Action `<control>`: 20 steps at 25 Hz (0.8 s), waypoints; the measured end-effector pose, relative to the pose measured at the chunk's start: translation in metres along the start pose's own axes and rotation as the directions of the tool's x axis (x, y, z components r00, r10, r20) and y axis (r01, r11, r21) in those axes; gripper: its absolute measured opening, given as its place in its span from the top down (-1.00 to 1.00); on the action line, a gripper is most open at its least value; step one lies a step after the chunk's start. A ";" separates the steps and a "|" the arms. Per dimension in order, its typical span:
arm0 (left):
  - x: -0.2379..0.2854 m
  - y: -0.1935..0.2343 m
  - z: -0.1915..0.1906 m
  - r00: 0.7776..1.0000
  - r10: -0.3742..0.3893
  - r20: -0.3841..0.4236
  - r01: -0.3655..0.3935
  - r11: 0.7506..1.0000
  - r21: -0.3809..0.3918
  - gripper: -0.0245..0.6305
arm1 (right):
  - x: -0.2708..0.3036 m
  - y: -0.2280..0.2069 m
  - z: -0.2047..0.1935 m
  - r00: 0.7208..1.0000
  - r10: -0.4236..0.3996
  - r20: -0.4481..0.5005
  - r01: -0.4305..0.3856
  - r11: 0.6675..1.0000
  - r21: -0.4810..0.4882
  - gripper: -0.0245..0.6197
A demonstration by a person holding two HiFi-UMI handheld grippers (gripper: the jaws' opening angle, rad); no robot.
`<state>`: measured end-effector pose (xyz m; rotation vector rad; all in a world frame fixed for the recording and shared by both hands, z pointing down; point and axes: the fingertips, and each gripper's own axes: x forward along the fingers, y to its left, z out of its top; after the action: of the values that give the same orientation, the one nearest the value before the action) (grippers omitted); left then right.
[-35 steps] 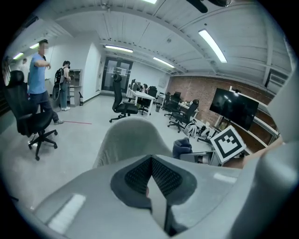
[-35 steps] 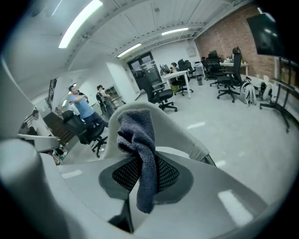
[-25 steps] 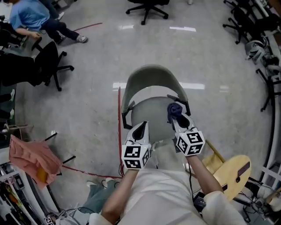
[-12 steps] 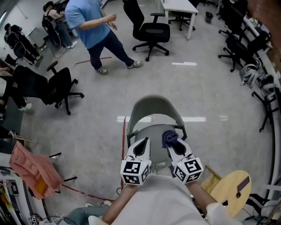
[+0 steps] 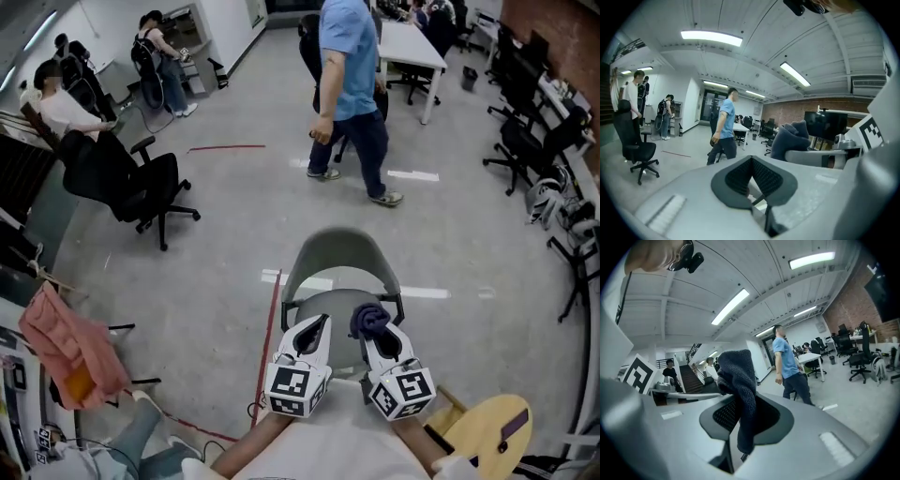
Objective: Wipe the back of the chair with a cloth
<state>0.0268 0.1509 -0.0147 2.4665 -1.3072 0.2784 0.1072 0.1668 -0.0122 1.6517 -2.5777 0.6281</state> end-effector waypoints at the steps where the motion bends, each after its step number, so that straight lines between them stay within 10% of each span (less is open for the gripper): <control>1: -0.002 0.000 -0.002 1.000 0.003 -0.001 -0.003 1.000 0.006 0.92 | 0.001 0.004 -0.001 1.000 0.002 0.003 -0.002 1.000 -0.002 0.67; 20: -0.033 0.018 -0.015 0.993 0.114 0.028 -0.113 0.993 -0.025 0.92 | 0.008 0.029 -0.016 0.997 0.068 -0.024 -0.069 0.996 -0.056 0.67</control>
<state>-0.0061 0.1724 -0.0075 2.3898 -1.4572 0.2546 0.0749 0.1765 -0.0049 1.5371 -2.6210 0.5668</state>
